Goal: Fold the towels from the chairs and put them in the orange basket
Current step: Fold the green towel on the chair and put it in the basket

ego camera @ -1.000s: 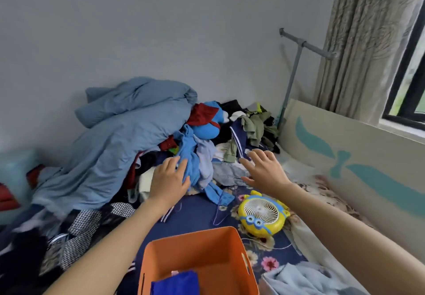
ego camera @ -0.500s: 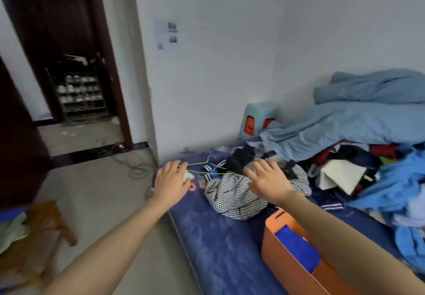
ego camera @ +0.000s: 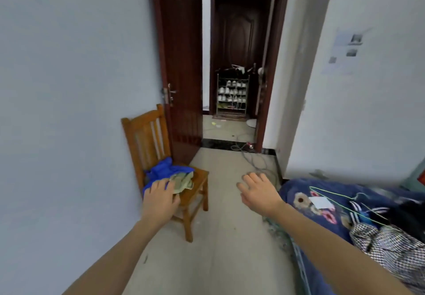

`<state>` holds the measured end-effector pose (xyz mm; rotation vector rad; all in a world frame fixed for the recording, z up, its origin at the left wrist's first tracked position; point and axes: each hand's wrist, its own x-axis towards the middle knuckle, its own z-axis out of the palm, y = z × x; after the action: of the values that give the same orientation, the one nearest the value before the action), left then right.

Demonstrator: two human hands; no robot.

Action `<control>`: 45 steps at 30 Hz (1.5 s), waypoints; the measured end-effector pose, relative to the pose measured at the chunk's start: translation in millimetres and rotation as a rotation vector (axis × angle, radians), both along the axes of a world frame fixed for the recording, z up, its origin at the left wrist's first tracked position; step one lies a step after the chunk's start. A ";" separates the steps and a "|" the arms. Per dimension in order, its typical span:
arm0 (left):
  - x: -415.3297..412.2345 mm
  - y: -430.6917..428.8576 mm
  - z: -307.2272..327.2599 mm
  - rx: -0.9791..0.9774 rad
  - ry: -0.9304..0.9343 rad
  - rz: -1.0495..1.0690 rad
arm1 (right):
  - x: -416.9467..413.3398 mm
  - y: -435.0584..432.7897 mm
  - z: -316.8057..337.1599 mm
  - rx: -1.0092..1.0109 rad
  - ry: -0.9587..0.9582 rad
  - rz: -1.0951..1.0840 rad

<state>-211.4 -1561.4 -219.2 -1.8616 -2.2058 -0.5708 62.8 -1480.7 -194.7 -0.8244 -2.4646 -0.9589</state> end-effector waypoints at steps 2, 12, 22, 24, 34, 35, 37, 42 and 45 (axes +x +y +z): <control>-46.1 -9.7 -9.4 -0.011 -0.005 0.089 | -48.0 3.6 -9.8 -0.070 -0.015 0.010; -100.1 10.9 -55.4 -0.084 -0.092 0.189 | -108.5 70.4 -53.9 -0.249 -0.026 0.041; -75.8 155.6 -98.0 -0.197 -0.160 0.333 | -104.0 234.3 -74.3 -0.371 -0.093 0.072; -59.3 186.6 -103.6 -0.194 -0.186 0.350 | -101.2 270.0 -82.0 -0.406 -0.093 0.126; -51.8 269.3 -141.1 -0.376 -0.352 0.497 | -137.3 388.7 -131.0 -0.588 -0.236 0.182; -59.7 278.2 -146.7 -0.385 -0.368 0.516 | -146.8 402.2 -136.1 -0.593 -0.257 0.185; -75.9 294.9 -153.8 -0.396 -0.396 0.550 | -165.3 424.6 -142.4 -0.598 -0.277 0.190; -120.7 344.8 -170.0 -0.449 -0.496 0.611 | -210.6 483.5 -157.2 -0.675 -0.352 0.180; -145.1 378.6 -175.3 -0.458 -0.499 0.614 | -237.5 518.1 -152.8 -0.682 -0.383 0.177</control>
<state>-356.5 -1182.9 -394.4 -1.1300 -3.2677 -0.4615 -174.7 -962.6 -347.5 -0.6273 -3.1959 -0.2005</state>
